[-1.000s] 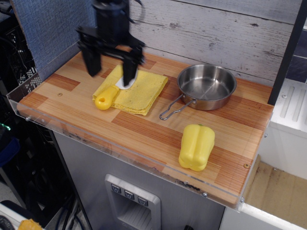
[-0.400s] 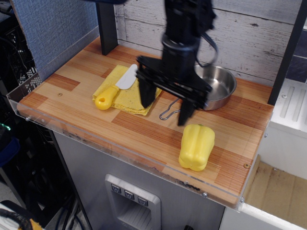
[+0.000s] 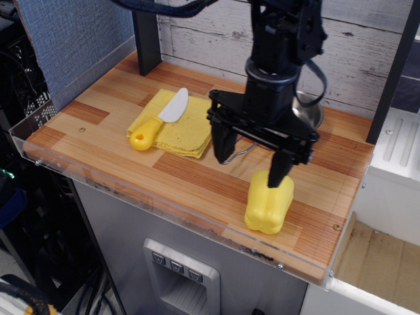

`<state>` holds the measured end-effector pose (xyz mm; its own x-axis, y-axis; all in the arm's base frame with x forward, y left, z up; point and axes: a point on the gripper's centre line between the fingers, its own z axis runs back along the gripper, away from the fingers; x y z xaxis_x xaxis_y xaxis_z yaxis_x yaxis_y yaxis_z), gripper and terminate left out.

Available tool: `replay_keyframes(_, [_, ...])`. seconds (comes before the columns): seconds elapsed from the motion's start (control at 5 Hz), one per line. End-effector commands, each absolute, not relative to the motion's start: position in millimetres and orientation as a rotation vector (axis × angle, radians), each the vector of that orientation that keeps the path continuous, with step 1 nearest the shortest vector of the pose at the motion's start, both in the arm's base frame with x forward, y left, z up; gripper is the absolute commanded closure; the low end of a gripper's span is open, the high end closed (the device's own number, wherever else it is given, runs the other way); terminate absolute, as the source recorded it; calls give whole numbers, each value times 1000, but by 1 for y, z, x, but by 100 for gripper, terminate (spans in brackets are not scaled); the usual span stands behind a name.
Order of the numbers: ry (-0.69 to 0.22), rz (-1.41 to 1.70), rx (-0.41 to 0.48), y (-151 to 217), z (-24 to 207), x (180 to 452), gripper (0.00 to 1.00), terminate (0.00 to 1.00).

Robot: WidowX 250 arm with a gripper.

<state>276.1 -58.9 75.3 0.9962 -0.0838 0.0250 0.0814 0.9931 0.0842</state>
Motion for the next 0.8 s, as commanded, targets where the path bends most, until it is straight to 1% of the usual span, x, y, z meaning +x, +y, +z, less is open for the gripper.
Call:
replay_keyframes(0.0, [-1, -80, 75, -65, 62, 274, 0, 0])
replay_keyframes(0.4, [58, -74, 110, -68, 40, 270, 0, 0])
replay_keyframes(0.6, [77, -66, 113, -70, 31, 267, 0, 0])
